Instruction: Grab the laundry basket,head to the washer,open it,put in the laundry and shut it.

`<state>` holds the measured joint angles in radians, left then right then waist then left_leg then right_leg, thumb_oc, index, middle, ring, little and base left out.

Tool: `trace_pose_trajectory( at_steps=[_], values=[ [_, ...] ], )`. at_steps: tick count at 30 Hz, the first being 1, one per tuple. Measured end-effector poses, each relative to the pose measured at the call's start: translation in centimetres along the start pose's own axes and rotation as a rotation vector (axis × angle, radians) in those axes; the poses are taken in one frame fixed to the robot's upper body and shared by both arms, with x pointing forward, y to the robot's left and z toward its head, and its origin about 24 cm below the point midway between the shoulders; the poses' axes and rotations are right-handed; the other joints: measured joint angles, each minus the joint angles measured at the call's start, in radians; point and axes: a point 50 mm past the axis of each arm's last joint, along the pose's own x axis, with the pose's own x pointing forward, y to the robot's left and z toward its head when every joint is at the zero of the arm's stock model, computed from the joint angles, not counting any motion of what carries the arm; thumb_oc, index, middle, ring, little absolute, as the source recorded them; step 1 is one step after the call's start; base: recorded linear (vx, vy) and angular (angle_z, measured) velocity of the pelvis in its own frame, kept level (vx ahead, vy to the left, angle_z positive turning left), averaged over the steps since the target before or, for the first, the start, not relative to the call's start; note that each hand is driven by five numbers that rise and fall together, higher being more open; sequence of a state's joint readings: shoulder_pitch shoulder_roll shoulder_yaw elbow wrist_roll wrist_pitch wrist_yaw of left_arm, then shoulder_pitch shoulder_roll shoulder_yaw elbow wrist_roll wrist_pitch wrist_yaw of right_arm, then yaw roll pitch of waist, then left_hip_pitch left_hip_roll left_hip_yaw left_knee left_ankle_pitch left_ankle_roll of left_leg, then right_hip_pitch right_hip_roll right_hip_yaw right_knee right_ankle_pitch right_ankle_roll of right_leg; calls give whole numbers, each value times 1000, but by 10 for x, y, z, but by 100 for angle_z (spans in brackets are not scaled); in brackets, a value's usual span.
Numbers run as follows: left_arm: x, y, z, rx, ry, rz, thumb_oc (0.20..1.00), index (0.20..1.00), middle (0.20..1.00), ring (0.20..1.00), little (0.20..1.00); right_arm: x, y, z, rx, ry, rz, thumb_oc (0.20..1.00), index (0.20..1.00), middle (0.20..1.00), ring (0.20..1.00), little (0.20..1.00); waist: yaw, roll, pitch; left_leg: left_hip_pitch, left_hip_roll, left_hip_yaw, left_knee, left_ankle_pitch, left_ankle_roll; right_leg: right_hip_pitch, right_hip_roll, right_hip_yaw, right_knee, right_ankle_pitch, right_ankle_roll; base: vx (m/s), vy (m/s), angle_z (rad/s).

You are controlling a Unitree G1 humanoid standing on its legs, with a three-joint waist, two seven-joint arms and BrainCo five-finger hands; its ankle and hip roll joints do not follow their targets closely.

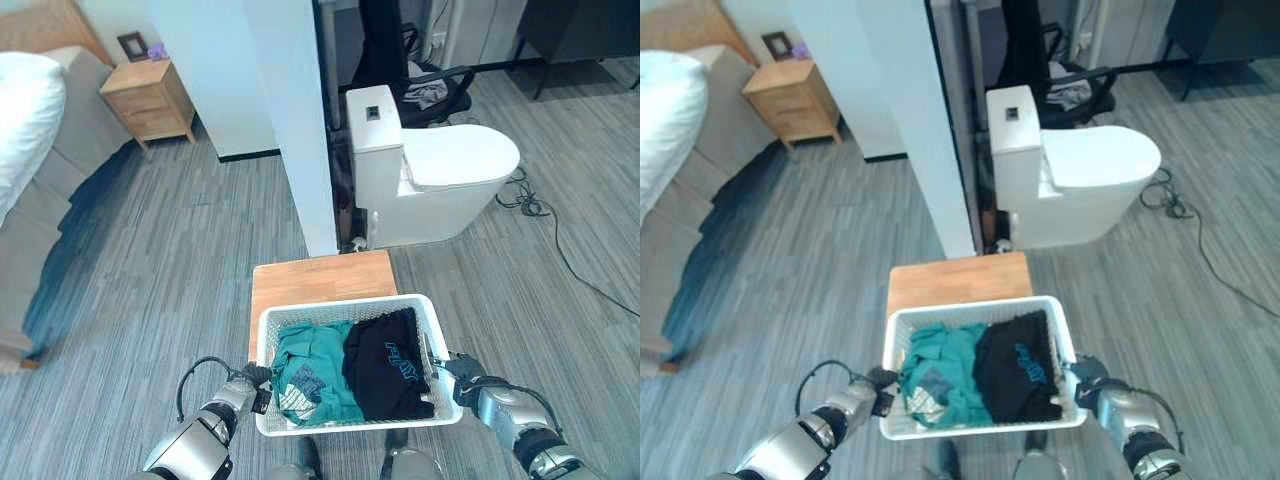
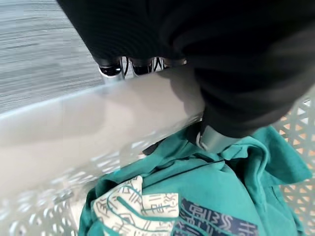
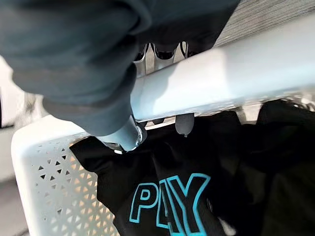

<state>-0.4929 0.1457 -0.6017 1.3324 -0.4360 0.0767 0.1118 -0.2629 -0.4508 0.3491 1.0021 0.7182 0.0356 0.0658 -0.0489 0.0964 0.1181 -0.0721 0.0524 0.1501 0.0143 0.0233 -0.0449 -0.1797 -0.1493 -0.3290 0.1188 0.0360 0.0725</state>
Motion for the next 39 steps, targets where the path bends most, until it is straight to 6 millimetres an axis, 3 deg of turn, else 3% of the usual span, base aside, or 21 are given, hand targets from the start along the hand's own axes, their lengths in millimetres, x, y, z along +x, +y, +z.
trace_pose_trajectory(
  at_steps=[2, 4, 7, 12, 24, 26, 28, 29, 30, 31, 32, 33, 34, 35, 36, 37, 39],
  values=[
    [0, 1, 0, 20, 4, 5, 200, 200, 200, 200, 200, 1, 3, -2, 11, 9, 3, 200, 200, 200, 200, 200, 0, -26, 0, -2, -12, 1, 0, -9, 3, -31, -13, 19, 22, -2, 5, -48, 147, -21],
    [0, 7, -10, 27, 39, 14, 200, 200, 200, 200, 200, 4, 12, -10, 20, 41, 14, 200, 200, 200, 200, 200, 4, -69, -5, 4, -42, 26, 6, -25, 28, -63, -30, 77, 53, 6, 18, -44, 156, -57],
    [0, 13, -17, 28, 58, 31, 200, 200, 200, 200, 200, 4, 15, -18, 35, 71, 15, 200, 200, 200, 200, 200, 5, -87, -6, 20, -68, 55, 8, -36, 51, -64, -47, 117, 48, 25, 36, 4, 161, -39],
    [-1, 19, -33, 83, 94, 24, 200, 200, 200, 200, 200, 2, 21, -43, 77, 147, 22, 200, 200, 200, 200, 200, 9, -107, -19, 71, -112, 81, -15, -43, 83, -27, -89, 152, 25, 50, 66, -12, 139, -11],
    [-2, 22, -35, 67, 96, 23, 200, 200, 200, 200, 200, 2, 23, -45, 129, 149, 18, 200, 200, 200, 200, 200, 8, -132, -21, 66, -141, 113, -17, -43, 97, -46, -105, 167, 18, 97, 102, -43, 63, -6],
    [-1, 23, -35, 64, 93, 25, 200, 200, 200, 200, 200, 3, 25, -41, 134, 138, 23, 200, 200, 200, 200, 200, 7, -133, -15, 59, -128, 138, -20, -46, 104, -64, -97, 149, 12, 149, 140, -77, 76, -39],
    [-1, 21, -27, 59, 69, 22, 200, 200, 200, 200, 200, 3, 22, -38, 141, 124, 14, 200, 200, 200, 200, 200, 7, -122, 2, 49, -109, 157, -17, -52, 131, -64, -81, 120, -26, 238, 154, -95, 60, -40],
    [-1, 21, -26, 43, 60, 23, 200, 200, 200, 200, 200, 6, 23, -32, 153, 107, 14, 200, 200, 200, 200, 200, 15, -90, 22, 51, -68, 200, -24, -35, 155, -85, -75, 15, 66, 176, 134, -100, 3, -104],
    [-1, 25, -28, 27, 64, 32, 200, 200, 200, 200, 200, 8, 27, -28, 146, 111, 35, 200, 200, 200, 200, 200, 49, -73, 29, 40, -43, 247, -23, -32, 152, -77, -96, -70, 292, -27, 109, -38, -64, -98],
    [-1, 24, -28, 29, 64, 30, 200, 200, 200, 200, 200, 7, 26, -29, 149, 114, 32, 200, 200, 200, 200, 200, 50, -66, 37, 30, -45, 254, -25, -25, 154, -24, -113, -71, 267, -85, 137, -37, -86, -98],
    [-2, 24, -36, 19, 85, 32, 200, 200, 200, 200, 200, 8, 31, -32, 141, 129, 44, 200, 200, 200, 200, 200, 64, -64, 37, 38, -36, 318, -31, -8, 137, 18, -135, -89, 260, -118, 147, -40, -125, -100],
    [-4, 28, -54, -10, 128, 44, 200, 200, 200, 200, 200, 7, 40, -38, 133, 146, 65, 200, 200, 200, 200, 200, 84, -67, 32, 59, -23, 387, -37, -10, 139, 47, -166, -126, 258, -138, 156, -80, -102, -185],
    [-5, 36, -59, -28, 140, 65, 200, 200, 200, 200, 200, 8, 49, -38, 127, 138, 94, 200, 200, 200, 200, 200, 99, -63, 25, 53, 11, 466, -18, -15, 143, 115, -251, -259, 245, -136, 185, -85, -226, -196],
    [-5, 41, -54, -41, 128, 76, 200, 200, 200, 200, 200, 7, 51, -42, 124, 149, 98, 200, 200, 200, 200, 200, 91, -70, 20, 55, 26, 494, -6, -11, 135, 178, -295, -337, 208, -118, 206, -57, -208, -186],
    [-5, 46, -55, -41, 127, 87, 200, 200, 200, 200, 200, 7, 54, -43, 119, 154, 107, 200, 200, 200, 200, 200, 105, -86, 15, 70, 41, 538, -3, -3, 95, 196, -298, -375, 151, -52, 187, -45, -240, -151],
    [-6, 52, -57, -60, 132, 103, 200, 200, 200, 200, 200, 8, 62, -39, 104, 137, 134, 200, 200, 200, 200, 200, 101, -109, 9, 73, 57, 573, 19, 3, 85, 204, -263, -378, 77, -43, 142, -14, -191, -136],
    [-5, 43, -58, -93, 129, 83, 200, 200, 200, 200, 200, 6, 50, -38, 83, 116, 110, 200, 200, 200, 200, 200, 61, -86, -5, 79, 102, 570, 24, 47, 82, 204, -219, -348, 82, -32, 120, 2, -217, -57]
  ],
)
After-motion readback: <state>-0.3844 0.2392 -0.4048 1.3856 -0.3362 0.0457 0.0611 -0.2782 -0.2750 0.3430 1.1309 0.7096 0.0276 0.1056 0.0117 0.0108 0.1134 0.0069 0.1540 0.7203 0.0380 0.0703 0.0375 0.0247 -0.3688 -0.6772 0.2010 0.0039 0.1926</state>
